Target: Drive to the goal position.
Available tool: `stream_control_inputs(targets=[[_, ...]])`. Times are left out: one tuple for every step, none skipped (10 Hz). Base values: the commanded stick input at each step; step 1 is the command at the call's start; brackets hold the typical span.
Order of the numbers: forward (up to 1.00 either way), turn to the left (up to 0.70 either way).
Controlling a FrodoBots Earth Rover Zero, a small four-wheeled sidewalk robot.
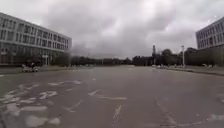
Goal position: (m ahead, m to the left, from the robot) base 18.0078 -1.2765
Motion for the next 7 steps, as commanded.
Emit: stream_control_inputs(targets=[[0.7, -0.35], [0.7, -0.35], [0.7, -0.07], [0.7, 0.0], [0.7, 0.0], [0.7, 0.0], [0.7, 0.0]])
